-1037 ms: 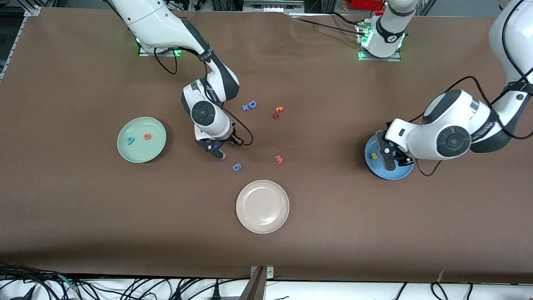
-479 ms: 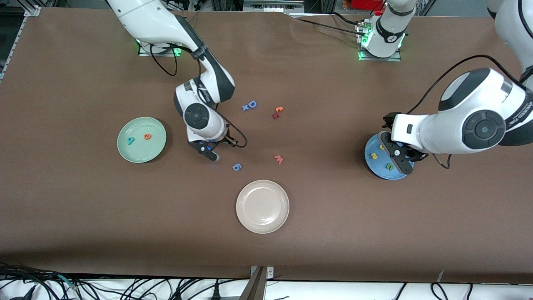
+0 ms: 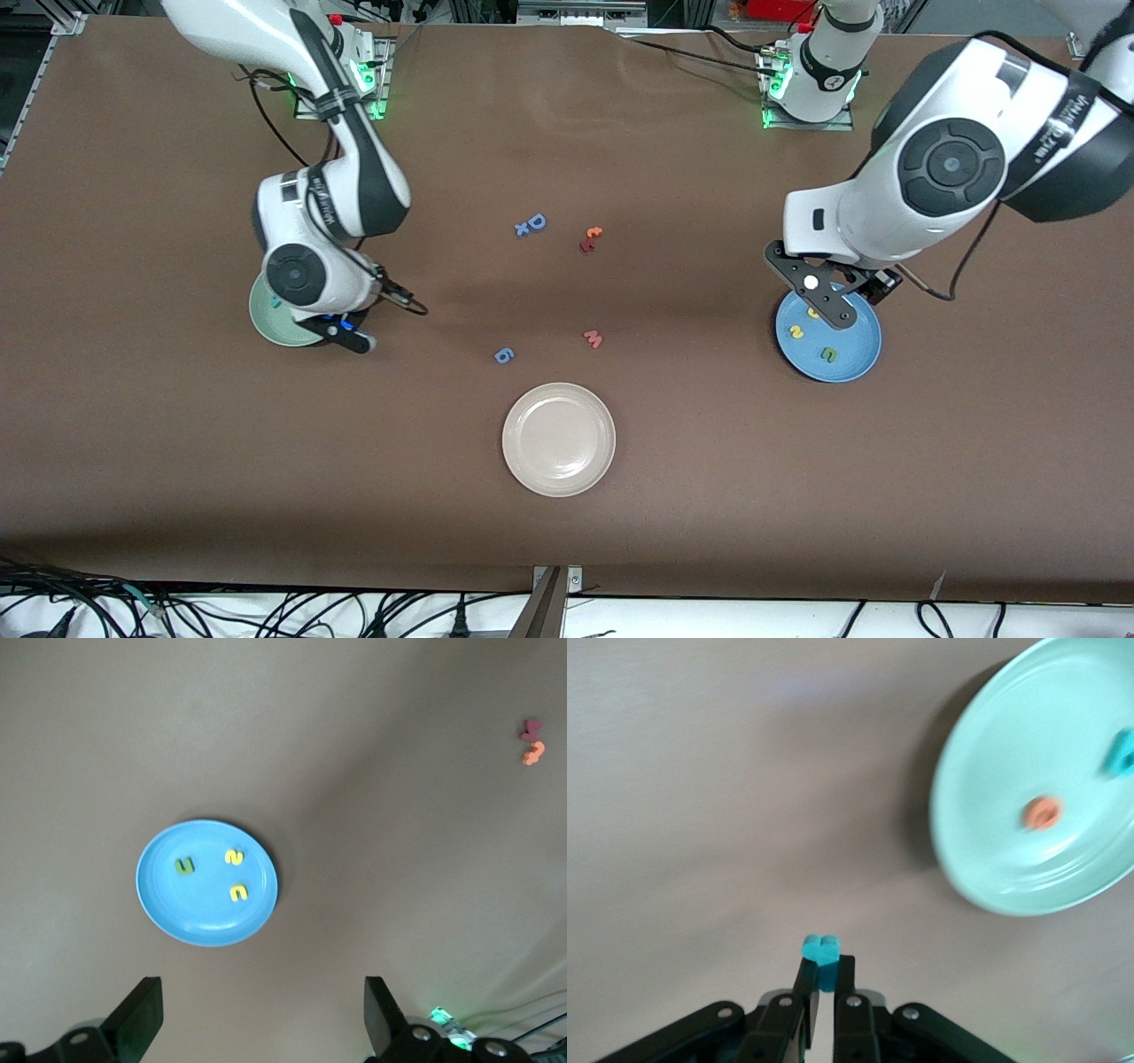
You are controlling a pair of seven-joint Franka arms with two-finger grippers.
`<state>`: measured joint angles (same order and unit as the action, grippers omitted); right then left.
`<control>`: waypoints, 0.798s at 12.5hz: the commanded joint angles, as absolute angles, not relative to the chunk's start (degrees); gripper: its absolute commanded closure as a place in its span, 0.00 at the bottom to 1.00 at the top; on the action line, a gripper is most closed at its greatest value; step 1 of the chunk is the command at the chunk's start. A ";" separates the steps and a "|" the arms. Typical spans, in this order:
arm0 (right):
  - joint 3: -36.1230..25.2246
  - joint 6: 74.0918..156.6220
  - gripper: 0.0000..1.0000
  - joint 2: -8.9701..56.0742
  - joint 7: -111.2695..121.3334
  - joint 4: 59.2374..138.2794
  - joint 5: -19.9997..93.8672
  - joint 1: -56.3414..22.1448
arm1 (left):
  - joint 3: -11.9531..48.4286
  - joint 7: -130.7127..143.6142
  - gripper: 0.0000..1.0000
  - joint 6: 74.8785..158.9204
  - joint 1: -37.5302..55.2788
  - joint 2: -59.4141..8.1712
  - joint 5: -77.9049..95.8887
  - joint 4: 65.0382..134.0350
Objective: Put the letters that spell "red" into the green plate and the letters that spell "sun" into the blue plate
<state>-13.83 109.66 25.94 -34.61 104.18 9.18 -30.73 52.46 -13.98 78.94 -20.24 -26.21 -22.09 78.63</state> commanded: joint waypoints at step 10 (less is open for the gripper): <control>-23.47 117.69 0.88 26.37 -14.15 118.21 9.76 -31.03 | 6.94 -4.55 0.00 92.37 -2.64 -10.74 -0.44 84.44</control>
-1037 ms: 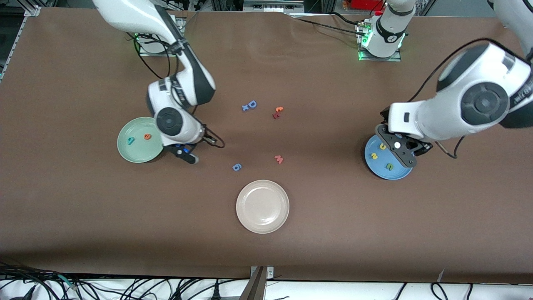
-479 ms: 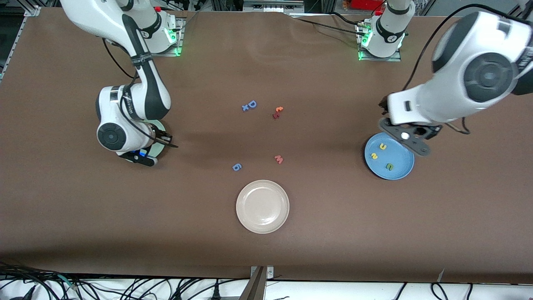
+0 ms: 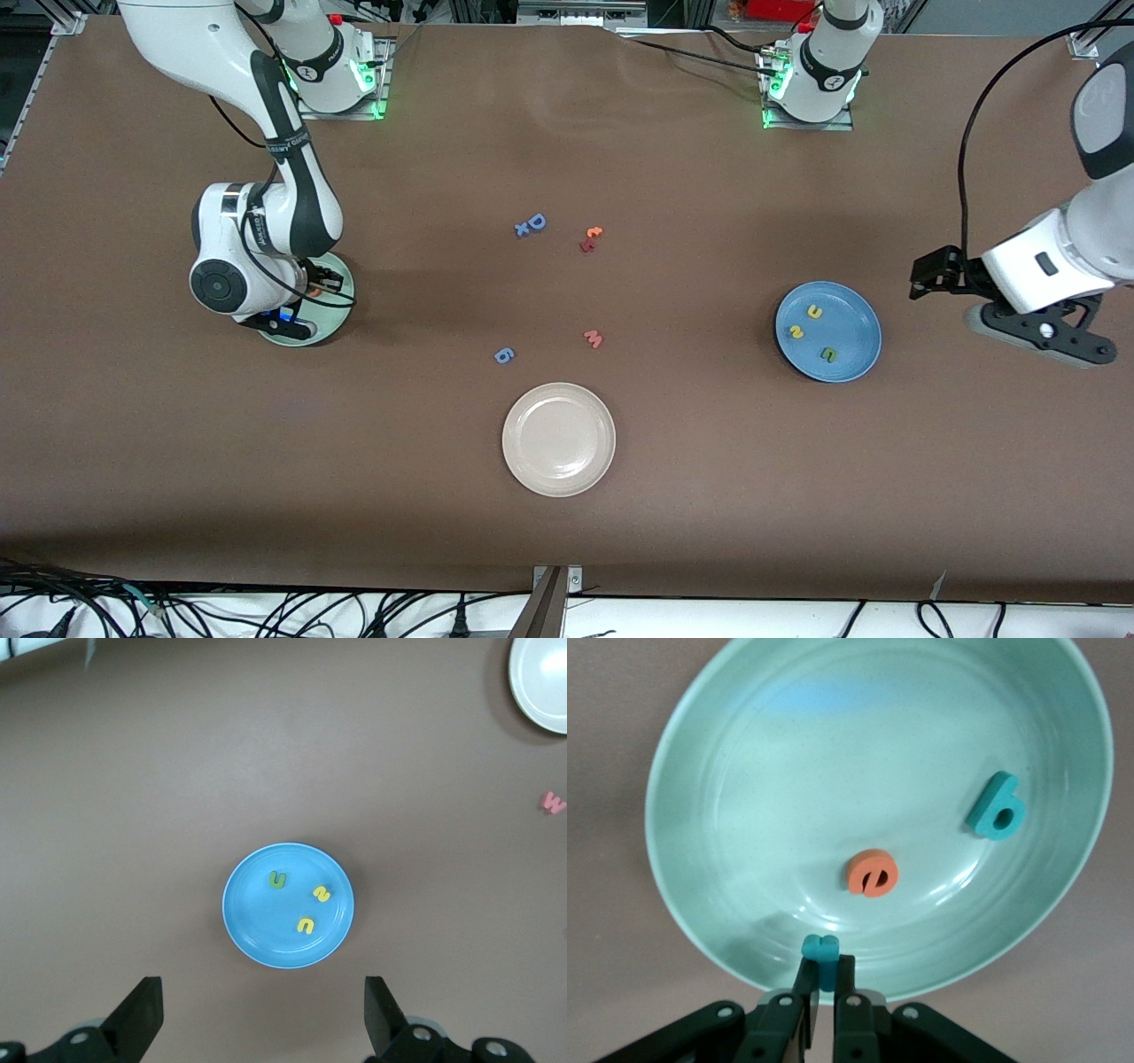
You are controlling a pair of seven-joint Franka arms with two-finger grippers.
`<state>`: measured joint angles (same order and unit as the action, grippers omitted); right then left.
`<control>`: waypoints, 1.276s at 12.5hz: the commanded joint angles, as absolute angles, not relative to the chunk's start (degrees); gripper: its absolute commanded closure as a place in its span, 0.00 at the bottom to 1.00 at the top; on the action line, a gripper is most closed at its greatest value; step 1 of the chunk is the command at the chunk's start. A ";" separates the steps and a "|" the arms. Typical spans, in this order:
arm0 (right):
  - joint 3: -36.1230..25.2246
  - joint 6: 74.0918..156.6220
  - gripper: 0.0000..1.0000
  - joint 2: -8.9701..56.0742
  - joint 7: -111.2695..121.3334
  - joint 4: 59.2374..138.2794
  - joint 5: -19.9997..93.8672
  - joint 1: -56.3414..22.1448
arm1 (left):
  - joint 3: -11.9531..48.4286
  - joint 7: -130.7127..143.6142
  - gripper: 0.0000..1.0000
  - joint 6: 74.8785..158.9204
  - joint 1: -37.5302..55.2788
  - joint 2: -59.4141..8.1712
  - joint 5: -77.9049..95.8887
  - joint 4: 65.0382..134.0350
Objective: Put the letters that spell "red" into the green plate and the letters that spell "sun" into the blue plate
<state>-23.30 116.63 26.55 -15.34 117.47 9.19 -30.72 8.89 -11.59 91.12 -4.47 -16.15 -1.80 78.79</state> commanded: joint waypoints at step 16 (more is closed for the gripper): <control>-28.03 87.40 0.01 20.74 -13.54 86.69 9.32 -30.67 | 5.89 2.20 0.00 94.31 -3.25 -0.26 0.00 94.22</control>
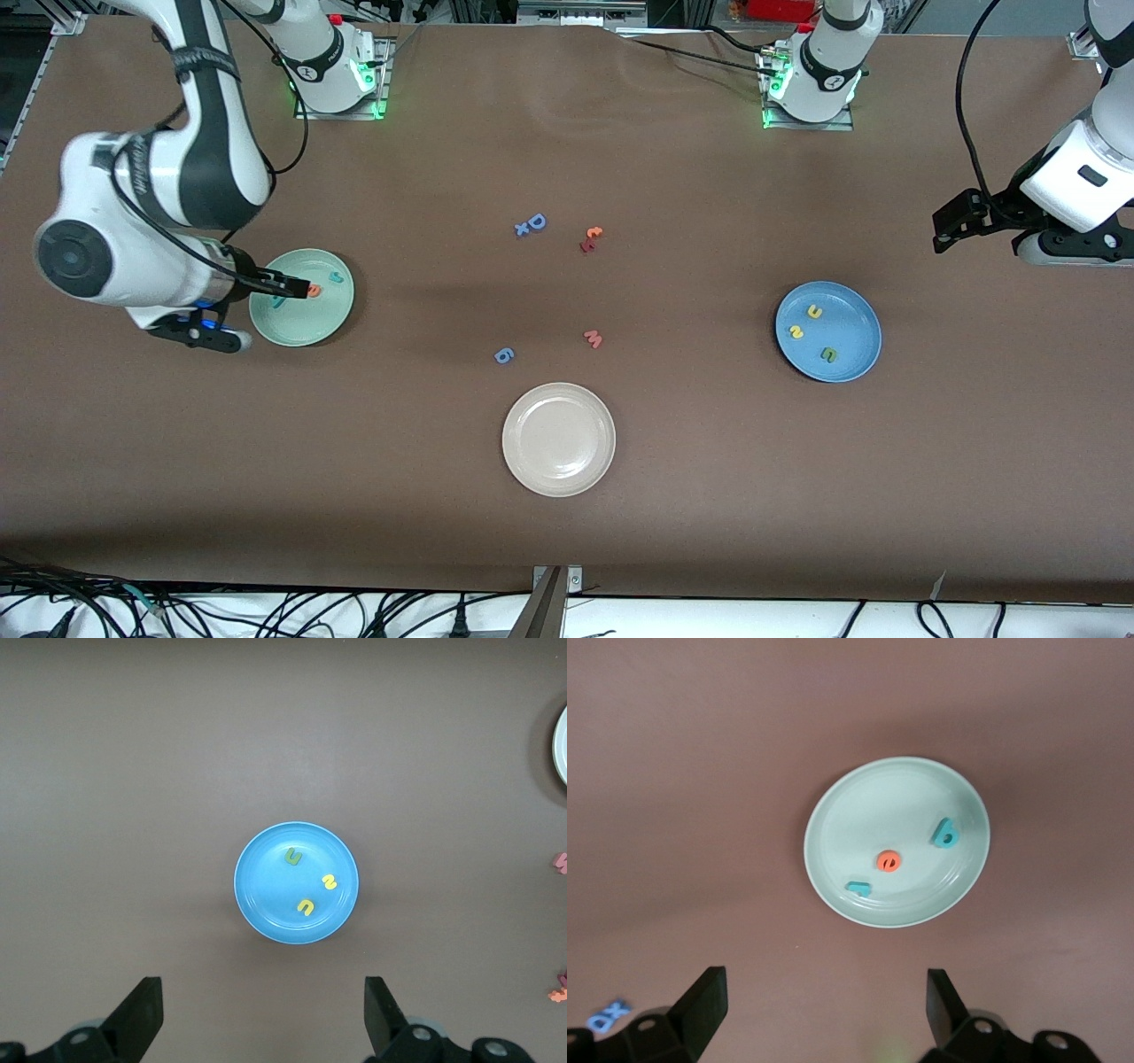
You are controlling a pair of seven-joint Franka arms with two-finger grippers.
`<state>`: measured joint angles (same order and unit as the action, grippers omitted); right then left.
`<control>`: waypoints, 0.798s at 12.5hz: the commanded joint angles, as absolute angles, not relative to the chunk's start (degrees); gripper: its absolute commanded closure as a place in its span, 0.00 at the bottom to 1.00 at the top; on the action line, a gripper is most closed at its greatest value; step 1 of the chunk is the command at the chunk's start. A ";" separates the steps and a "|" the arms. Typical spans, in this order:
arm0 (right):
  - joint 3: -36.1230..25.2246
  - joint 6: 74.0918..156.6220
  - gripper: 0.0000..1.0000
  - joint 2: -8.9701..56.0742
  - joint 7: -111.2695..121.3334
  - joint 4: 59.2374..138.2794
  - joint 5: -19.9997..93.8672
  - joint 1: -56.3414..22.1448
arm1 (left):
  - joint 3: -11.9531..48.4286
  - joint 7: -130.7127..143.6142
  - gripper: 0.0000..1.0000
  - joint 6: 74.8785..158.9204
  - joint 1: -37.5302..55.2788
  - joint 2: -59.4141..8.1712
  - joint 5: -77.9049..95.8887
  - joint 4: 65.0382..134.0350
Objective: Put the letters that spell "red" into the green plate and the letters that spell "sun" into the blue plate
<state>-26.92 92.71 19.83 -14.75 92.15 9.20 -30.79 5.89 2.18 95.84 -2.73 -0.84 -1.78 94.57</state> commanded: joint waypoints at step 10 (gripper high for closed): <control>-19.22 80.16 0.01 21.18 -7.38 74.97 8.45 -17.63 | 7.91 -0.44 0.00 91.32 -3.51 -0.17 3.14 94.66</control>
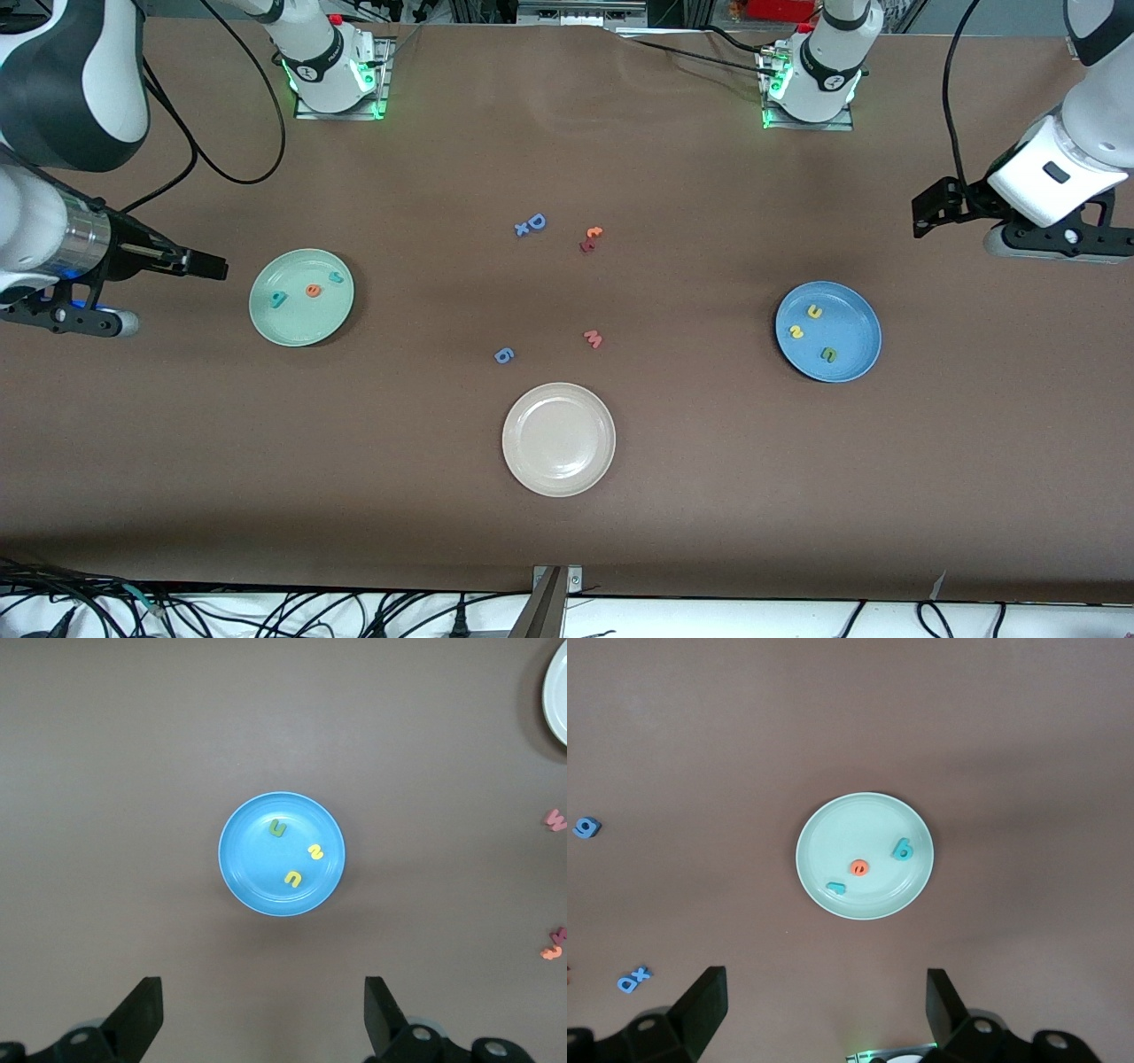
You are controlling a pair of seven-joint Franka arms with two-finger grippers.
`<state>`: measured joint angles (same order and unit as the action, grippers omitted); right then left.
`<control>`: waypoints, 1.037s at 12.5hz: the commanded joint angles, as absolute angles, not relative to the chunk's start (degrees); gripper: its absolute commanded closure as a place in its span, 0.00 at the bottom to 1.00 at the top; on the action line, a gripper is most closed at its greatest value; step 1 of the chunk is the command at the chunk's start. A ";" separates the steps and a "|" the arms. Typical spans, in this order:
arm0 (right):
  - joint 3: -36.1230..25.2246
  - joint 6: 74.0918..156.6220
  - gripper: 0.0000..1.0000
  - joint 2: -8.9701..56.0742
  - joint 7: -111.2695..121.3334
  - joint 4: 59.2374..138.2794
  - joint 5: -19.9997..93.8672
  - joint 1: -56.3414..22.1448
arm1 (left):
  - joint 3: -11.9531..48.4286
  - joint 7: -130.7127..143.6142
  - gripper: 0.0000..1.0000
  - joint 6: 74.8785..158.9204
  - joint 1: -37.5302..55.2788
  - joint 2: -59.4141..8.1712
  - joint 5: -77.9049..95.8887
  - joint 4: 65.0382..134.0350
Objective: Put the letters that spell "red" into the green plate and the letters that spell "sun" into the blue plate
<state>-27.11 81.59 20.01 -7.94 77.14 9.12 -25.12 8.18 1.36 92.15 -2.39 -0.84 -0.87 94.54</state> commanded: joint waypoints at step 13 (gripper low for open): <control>8.26 93.87 0.00 11.95 -8.52 89.12 -4.84 3.43 | 7.12 -0.53 0.00 92.55 -3.52 0.26 1.76 93.34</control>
